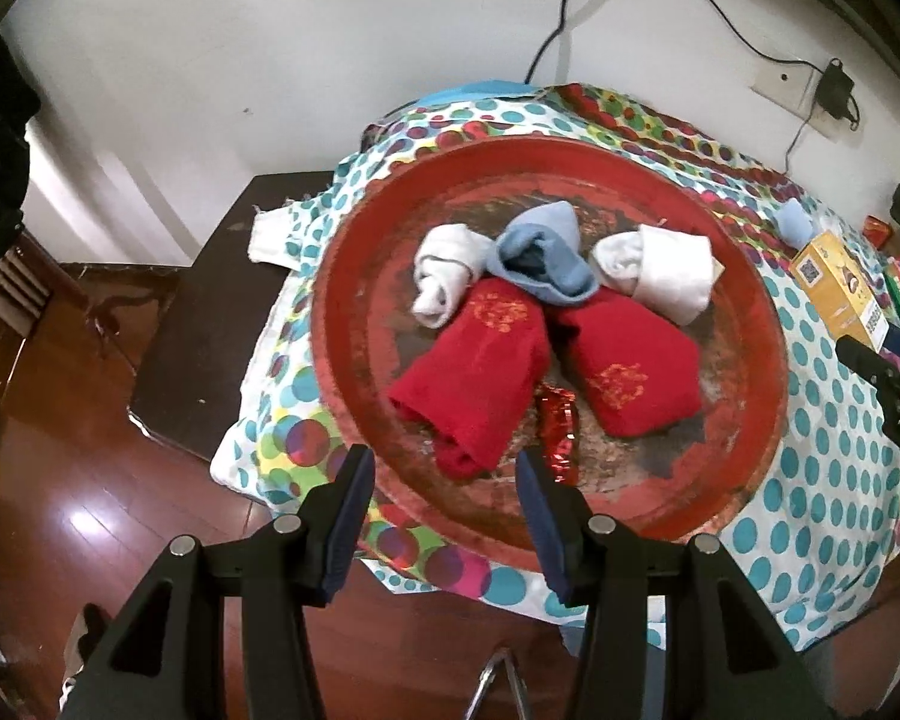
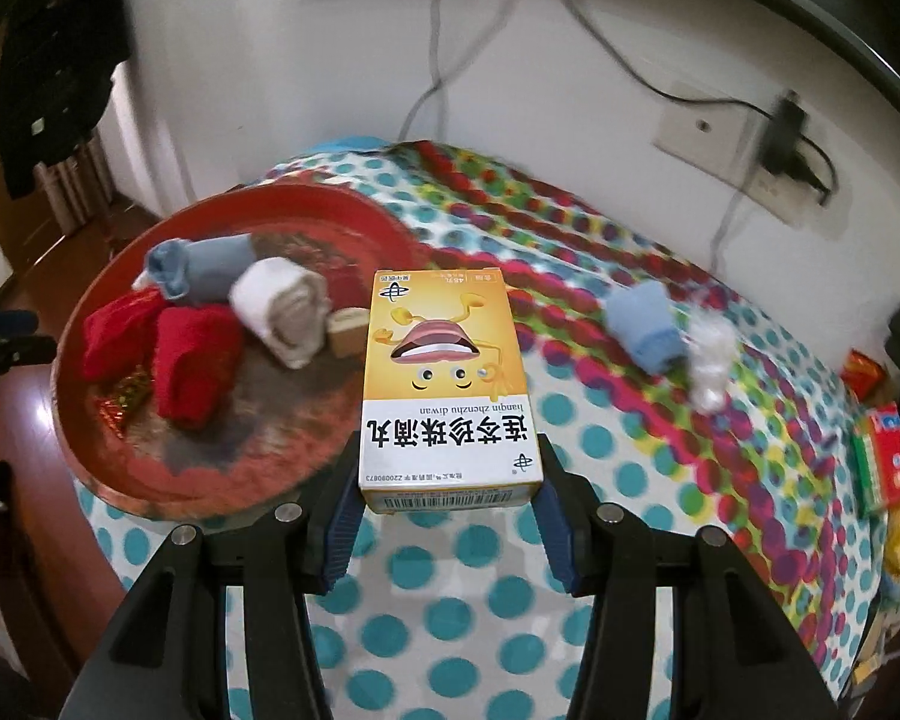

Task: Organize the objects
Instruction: 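Carry the yellow box in the right tool into the tray and release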

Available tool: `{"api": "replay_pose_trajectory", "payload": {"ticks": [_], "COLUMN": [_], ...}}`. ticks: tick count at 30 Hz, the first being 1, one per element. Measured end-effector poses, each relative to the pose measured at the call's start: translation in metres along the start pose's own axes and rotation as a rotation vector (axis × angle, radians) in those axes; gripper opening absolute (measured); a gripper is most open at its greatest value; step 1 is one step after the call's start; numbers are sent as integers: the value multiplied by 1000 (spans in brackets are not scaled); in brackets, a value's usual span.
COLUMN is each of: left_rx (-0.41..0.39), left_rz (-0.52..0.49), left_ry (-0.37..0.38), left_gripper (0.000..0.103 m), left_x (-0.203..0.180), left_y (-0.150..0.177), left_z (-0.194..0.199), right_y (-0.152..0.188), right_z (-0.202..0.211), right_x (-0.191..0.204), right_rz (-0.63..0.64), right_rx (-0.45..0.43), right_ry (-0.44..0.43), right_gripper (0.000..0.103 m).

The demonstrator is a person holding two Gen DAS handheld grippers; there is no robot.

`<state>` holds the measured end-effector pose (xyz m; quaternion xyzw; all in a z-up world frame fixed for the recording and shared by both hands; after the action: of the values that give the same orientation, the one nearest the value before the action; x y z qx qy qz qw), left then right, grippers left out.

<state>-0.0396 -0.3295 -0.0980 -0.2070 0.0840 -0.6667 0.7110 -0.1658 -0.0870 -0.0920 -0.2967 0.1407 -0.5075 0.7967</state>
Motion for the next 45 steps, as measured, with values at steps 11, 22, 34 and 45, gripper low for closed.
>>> {"api": "replay_pose_trajectory", "payload": {"ticks": [11,22,34,45], "left_rx": [-7,1,12,13], "left_rz": [46,53,71,43], "left_ry": [-15,-31,-33,-31], "left_gripper": [50,50,50,50], "left_x": [17,25,31,20], "left_y": [4,8,9,7], "left_z": [5,5,1,1], "right_y": [0,-8,-7,-5], "right_z": [-25,-47,-54,-37], "right_x": [53,86,103,89], "right_rz": [48,55,84,69], "right_rx": [35,33,37,14], "right_ry": [-52,-85,-95,-96], "right_gripper": [48,48,50,65]}}
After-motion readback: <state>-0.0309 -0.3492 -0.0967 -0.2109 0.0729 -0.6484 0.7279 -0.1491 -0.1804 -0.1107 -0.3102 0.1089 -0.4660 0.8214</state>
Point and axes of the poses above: each gripper's, at about its wrist camera, not at the fingertips, and z roughly against the way its jaws point, x to its left, y to its underside, the point moved 3 cm from there along -z, roughly the way its jaws point, and after that the axes turned 14 degrees about -z, right-handed, at the moved point
